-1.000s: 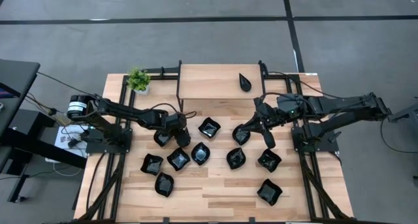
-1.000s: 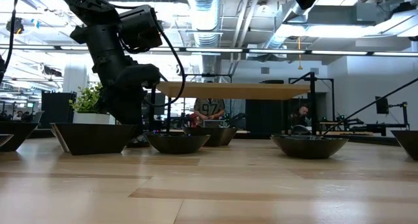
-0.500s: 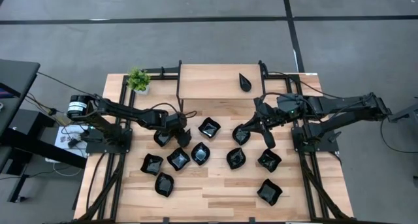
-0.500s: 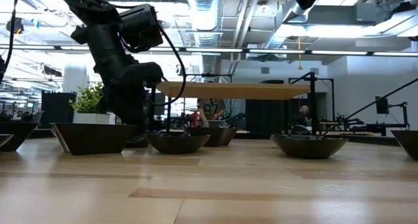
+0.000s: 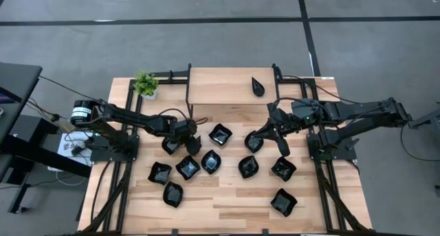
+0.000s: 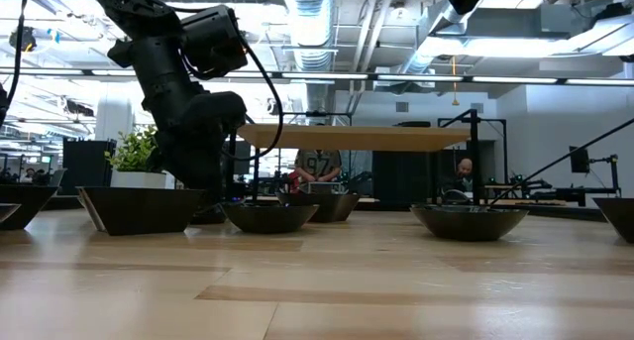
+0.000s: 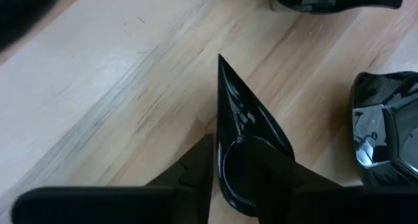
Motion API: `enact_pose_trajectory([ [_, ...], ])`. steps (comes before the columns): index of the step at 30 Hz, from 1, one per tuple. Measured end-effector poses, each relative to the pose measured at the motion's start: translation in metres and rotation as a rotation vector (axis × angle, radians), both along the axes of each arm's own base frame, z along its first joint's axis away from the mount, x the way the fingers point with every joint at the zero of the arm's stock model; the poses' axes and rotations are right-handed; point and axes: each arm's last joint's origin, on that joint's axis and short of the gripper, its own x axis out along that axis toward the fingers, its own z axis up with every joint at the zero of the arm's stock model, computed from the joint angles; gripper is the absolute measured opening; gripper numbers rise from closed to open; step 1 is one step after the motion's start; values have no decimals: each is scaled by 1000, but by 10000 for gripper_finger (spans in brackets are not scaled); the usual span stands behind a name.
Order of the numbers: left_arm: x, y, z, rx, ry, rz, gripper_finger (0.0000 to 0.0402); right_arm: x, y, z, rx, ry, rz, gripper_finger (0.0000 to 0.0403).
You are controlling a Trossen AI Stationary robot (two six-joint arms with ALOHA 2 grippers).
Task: Pick & Place Mini shaped plates
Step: Stack the black drop shaped plate on top of the black drop shaped plate on the shelf
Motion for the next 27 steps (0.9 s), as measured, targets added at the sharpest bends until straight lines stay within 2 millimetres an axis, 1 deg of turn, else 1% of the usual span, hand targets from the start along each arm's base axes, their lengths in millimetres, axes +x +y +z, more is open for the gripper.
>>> enact_pose_trajectory([
  [7,1,0,-1,18,-8,8,116,0,0,0,-1,1,0,20],
  [12,3,0,-7,18,13,5,116,-1,0,-2,-4,26,0,21],
  [18,5,2,-7,21,-2,7,117,-1,0,-3,-5,28,0,22],
  [22,5,2,-7,22,-2,5,109,-1,0,-4,-6,40,0,20],
  [27,4,2,-8,11,-1,27,83,-2,0,-4,-7,44,1,21],
])
